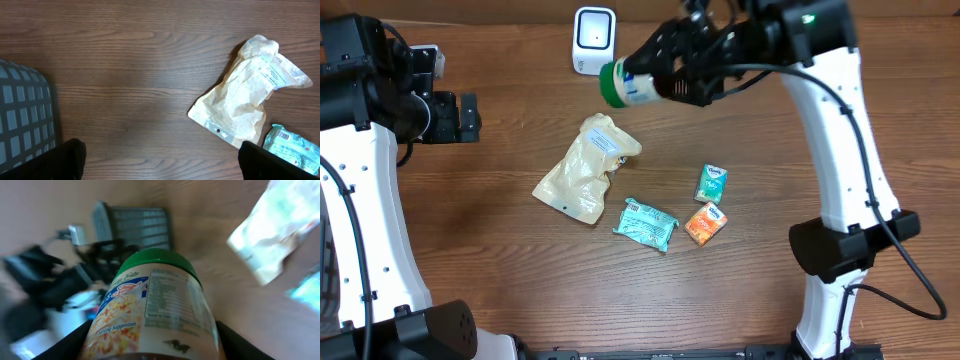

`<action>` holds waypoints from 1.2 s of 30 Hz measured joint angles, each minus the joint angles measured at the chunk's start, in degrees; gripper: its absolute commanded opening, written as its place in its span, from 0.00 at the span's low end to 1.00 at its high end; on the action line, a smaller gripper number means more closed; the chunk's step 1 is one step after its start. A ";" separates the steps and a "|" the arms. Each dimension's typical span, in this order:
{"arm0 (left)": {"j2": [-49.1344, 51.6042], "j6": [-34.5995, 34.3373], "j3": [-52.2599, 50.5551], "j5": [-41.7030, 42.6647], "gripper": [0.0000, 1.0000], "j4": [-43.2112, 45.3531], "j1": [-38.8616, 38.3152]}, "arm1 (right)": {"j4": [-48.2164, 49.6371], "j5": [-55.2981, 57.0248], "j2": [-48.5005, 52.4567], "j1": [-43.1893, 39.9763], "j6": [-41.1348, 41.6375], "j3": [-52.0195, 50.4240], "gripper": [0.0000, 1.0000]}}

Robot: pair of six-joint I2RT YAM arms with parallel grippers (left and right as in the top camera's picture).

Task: Scan the item barcode
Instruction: 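Carry the jar with the right gripper to the white scanner, then hold the jar label facing the scanner with the right gripper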

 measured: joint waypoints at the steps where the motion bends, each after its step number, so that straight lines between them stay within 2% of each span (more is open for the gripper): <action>1: 0.00 -0.02 0.00 0.00 1.00 0.02 0.00 | -0.50 -1.33 0.00 -0.61 2.01 0.00 0.63; 13: 0.00 0.00 0.00 0.00 1.00 0.02 0.00 | -3.13 -6.71 0.00 -1.90 21.53 0.00 0.62; 24: 0.00 -0.02 0.00 0.00 1.00 0.02 0.00 | -2.12 -5.70 0.00 -1.90 25.99 0.00 0.62; 29: 0.00 -0.02 0.00 0.00 1.00 0.02 0.00 | 2.32 6.47 0.00 -0.94 20.33 0.00 0.62; 36: 0.00 0.00 0.00 0.00 1.00 0.00 0.00 | 13.51 37.90 0.00 5.51 5.16 -0.63 0.58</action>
